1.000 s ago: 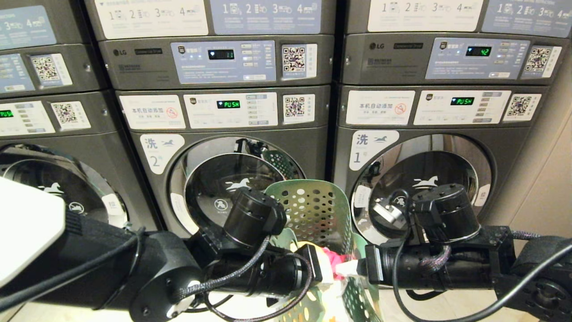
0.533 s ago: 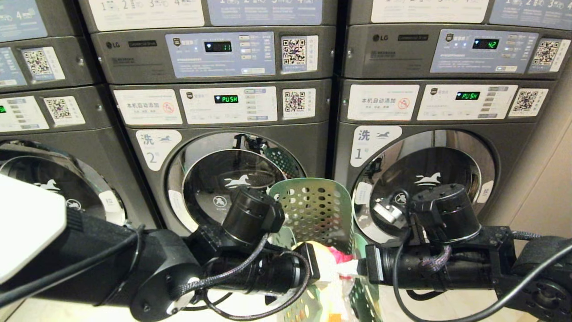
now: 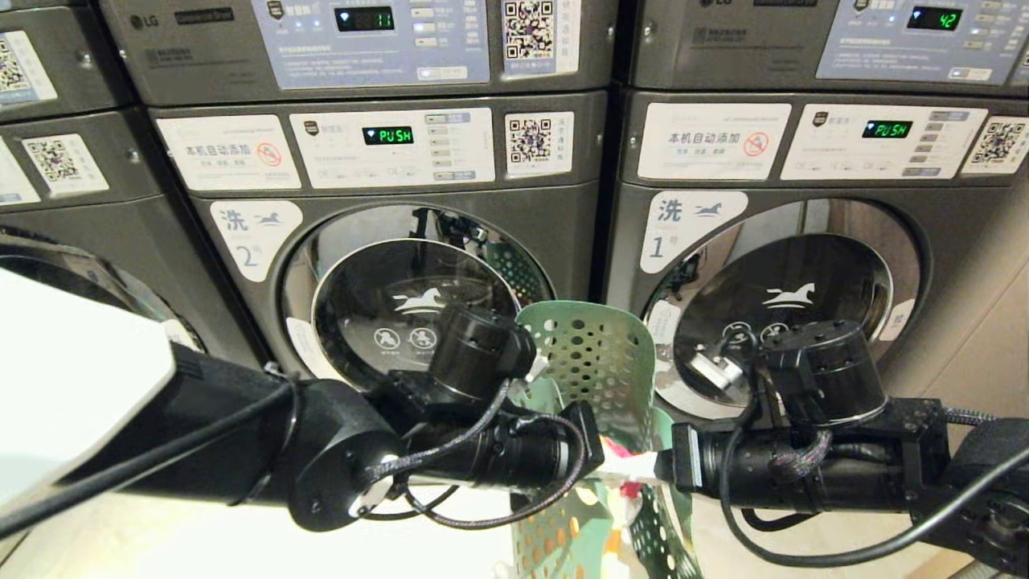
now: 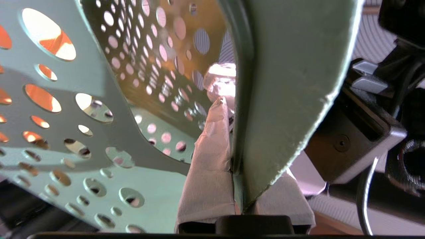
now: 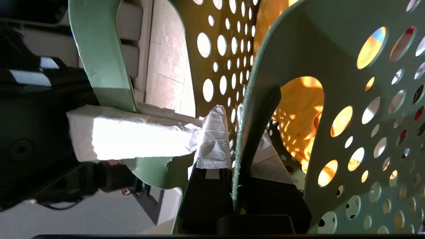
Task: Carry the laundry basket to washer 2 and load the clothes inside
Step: Pick up the clothes basket and put it beside the washing machine
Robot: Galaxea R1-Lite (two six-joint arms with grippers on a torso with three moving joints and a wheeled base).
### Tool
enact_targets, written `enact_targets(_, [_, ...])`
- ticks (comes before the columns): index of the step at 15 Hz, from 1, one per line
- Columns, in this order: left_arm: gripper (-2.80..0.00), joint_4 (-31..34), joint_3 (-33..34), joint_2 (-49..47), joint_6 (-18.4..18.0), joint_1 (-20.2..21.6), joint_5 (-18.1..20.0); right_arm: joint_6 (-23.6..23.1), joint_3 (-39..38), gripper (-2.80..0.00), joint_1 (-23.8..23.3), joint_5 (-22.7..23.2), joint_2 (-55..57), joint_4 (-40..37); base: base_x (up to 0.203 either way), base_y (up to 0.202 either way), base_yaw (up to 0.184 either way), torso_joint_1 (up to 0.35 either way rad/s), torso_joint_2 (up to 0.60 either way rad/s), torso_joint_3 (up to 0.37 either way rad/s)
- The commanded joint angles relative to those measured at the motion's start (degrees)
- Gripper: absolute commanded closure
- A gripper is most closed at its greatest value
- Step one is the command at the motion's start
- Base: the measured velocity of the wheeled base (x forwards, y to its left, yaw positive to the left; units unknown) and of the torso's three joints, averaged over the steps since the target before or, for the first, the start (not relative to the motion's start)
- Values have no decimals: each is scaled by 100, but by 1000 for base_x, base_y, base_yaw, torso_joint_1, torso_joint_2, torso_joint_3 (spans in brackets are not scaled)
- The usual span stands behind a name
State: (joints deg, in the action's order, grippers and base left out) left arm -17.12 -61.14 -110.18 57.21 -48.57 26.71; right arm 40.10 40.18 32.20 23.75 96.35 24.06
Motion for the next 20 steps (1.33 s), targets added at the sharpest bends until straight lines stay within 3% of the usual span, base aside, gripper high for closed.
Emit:
enact_targets(1, [0, -3, -195, -363, 32, -4, 24, 98, 7, 0, -100, 19, -37, 19, 0, 0, 0, 3, 3, -202])
enact_targets(9, [0, 33, -722, -890, 36, -12, 91, -53, -95, 0, -915, 10, 197, 19, 0, 0, 0, 5, 2, -195])
enact_targets(20, [0, 33, -860, -1128, 27, -12, 63, -39, -185, 0, -1079, -3, 524, 356, 0, 0, 0, 4, 2, -200])
